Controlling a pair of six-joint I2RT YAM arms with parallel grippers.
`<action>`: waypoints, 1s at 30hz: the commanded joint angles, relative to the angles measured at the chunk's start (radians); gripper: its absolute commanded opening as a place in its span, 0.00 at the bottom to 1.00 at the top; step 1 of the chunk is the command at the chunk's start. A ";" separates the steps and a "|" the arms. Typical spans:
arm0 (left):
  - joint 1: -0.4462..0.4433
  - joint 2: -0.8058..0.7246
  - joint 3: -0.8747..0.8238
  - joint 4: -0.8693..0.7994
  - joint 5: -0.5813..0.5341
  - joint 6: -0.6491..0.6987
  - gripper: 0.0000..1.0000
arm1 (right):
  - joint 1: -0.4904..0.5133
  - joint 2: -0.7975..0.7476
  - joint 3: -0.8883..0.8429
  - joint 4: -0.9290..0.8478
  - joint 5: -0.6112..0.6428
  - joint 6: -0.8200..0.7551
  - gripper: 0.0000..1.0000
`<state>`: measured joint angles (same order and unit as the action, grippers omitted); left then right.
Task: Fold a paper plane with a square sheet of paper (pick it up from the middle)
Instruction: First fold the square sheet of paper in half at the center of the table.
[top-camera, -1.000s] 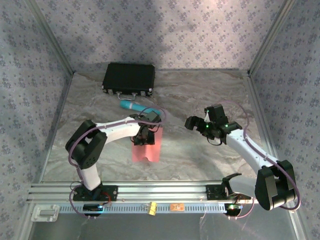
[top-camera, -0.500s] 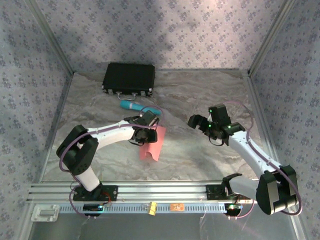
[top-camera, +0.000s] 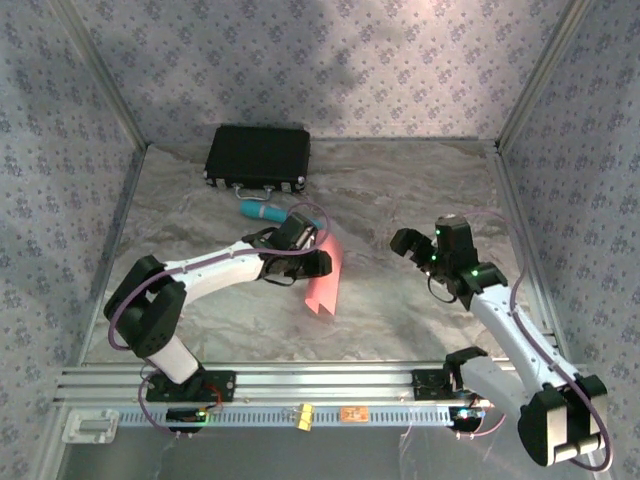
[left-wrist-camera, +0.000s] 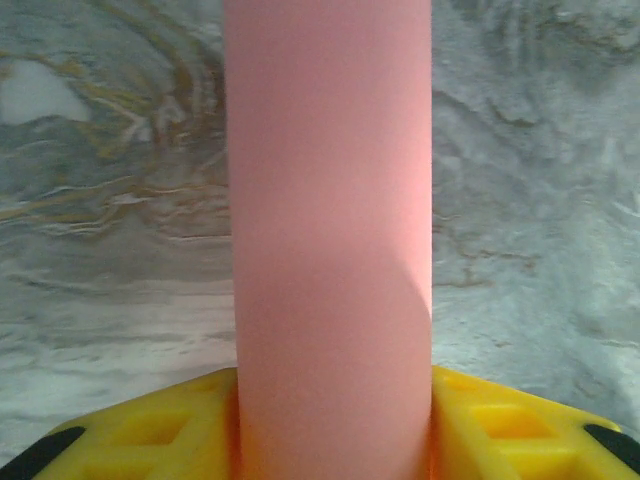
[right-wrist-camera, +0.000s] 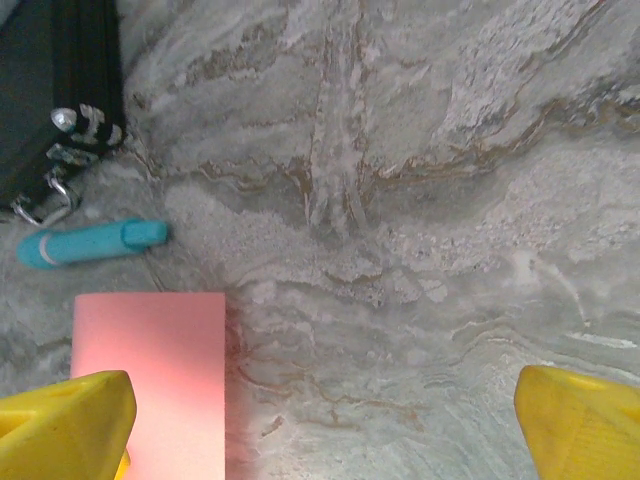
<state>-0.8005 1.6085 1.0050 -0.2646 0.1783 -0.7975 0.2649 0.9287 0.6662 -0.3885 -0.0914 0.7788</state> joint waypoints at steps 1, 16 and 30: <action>-0.005 -0.030 -0.016 0.087 0.085 -0.039 0.46 | -0.009 -0.045 -0.031 0.033 0.049 0.031 0.99; 0.043 -0.043 -0.120 0.356 0.214 -0.177 0.46 | -0.018 -0.045 -0.060 0.141 -0.052 0.030 0.99; 0.045 0.066 -0.194 0.465 0.214 -0.235 0.45 | -0.011 0.070 -0.045 0.233 -0.278 -0.036 0.99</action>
<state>-0.7589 1.6573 0.8310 0.1658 0.3965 -1.0168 0.2508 0.9749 0.6064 -0.1799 -0.2916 0.7700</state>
